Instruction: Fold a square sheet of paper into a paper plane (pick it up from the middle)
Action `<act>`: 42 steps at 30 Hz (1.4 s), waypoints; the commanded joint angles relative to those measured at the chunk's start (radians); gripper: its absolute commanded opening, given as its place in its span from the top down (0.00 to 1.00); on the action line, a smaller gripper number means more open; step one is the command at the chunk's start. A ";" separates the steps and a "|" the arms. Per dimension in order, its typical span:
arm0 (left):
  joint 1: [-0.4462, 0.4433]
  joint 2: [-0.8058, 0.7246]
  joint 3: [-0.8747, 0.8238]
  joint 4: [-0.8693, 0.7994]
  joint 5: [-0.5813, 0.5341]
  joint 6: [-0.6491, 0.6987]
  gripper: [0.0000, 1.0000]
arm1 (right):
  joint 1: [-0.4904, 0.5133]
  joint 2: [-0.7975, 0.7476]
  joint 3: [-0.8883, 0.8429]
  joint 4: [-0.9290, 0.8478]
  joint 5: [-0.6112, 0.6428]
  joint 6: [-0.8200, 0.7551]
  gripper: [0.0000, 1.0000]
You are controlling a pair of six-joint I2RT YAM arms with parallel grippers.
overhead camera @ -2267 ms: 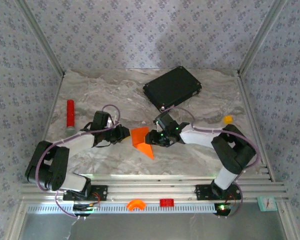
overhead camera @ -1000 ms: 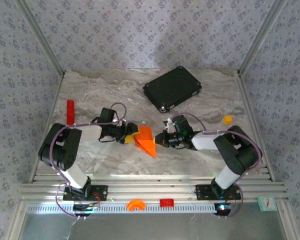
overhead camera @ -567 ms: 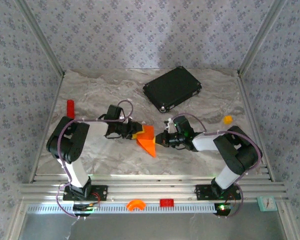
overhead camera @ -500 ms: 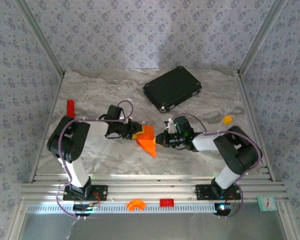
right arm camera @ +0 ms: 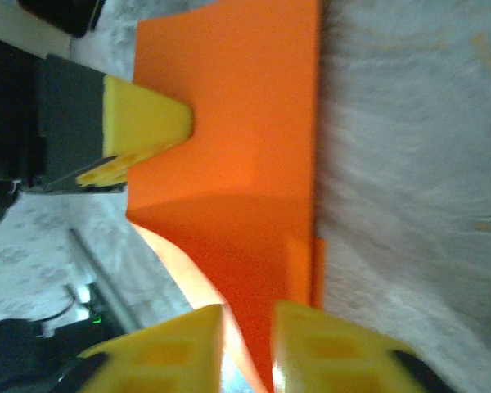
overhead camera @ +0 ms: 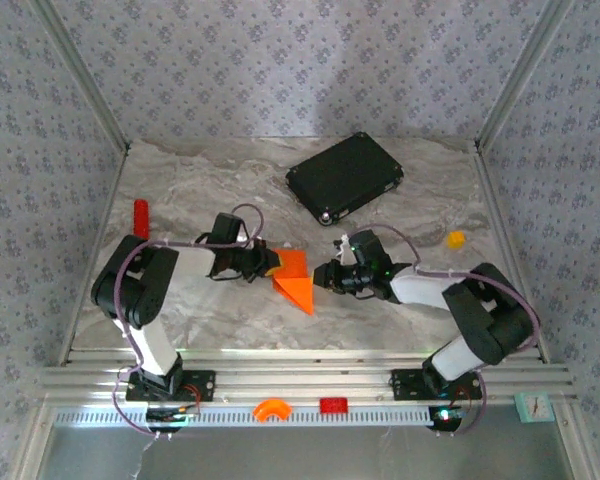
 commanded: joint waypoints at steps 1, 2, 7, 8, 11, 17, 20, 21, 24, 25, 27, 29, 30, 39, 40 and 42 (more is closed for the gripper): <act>-0.001 -0.063 -0.038 0.048 -0.081 -0.035 1.00 | 0.042 -0.084 0.072 -0.243 0.230 -0.123 0.67; -0.001 -0.072 -0.046 0.047 -0.097 -0.039 1.00 | 0.060 -0.104 0.080 -0.280 0.298 -0.151 0.65; -0.001 -0.123 -0.076 0.022 -0.148 -0.040 1.00 | 0.146 -0.185 0.060 -0.304 0.542 -0.246 0.61; -0.001 -0.134 -0.076 0.006 -0.156 -0.033 1.00 | 0.158 -0.192 0.056 -0.301 0.567 -0.250 0.61; 0.001 -0.160 -0.076 -0.029 -0.166 -0.019 1.00 | 0.174 -0.198 0.059 -0.315 0.593 -0.252 0.61; 0.001 -0.187 -0.077 -0.046 -0.165 -0.014 1.00 | 0.206 -0.197 0.068 -0.312 0.561 -0.289 0.60; 0.001 -0.194 -0.082 -0.045 -0.162 -0.011 1.00 | 0.203 -0.191 0.062 -0.311 0.520 -0.305 0.60; 0.002 -0.196 -0.083 -0.045 -0.159 -0.008 1.00 | 0.202 -0.190 0.062 -0.314 0.510 -0.305 0.60; 0.000 -0.194 -0.081 -0.036 -0.140 -0.006 0.98 | 0.249 -0.214 0.039 -0.292 0.570 -0.333 0.64; -0.001 -0.192 -0.078 -0.033 -0.134 -0.006 0.97 | 0.277 -0.226 0.022 -0.263 0.609 -0.345 0.64; -0.002 -0.195 -0.076 -0.027 -0.124 -0.007 0.95 | 0.352 -0.235 -0.011 -0.212 0.701 -0.415 0.64; -0.004 -0.198 -0.072 -0.025 -0.121 -0.006 0.91 | 0.414 -0.223 -0.012 -0.218 0.788 -0.467 0.62; -0.006 -0.201 -0.070 -0.024 -0.118 -0.005 0.89 | 0.437 -0.209 -0.006 -0.222 0.807 -0.496 0.61; -0.017 -0.188 -0.040 -0.017 -0.086 0.002 0.79 | 0.594 0.035 0.141 -0.242 0.981 -0.666 0.61; -0.019 -0.188 -0.038 -0.016 -0.083 0.002 0.78 | 0.602 0.058 0.155 -0.242 0.992 -0.678 0.61; -0.021 -0.195 -0.034 -0.017 -0.078 0.001 0.79 | 0.617 0.105 0.185 -0.245 1.037 -0.679 0.62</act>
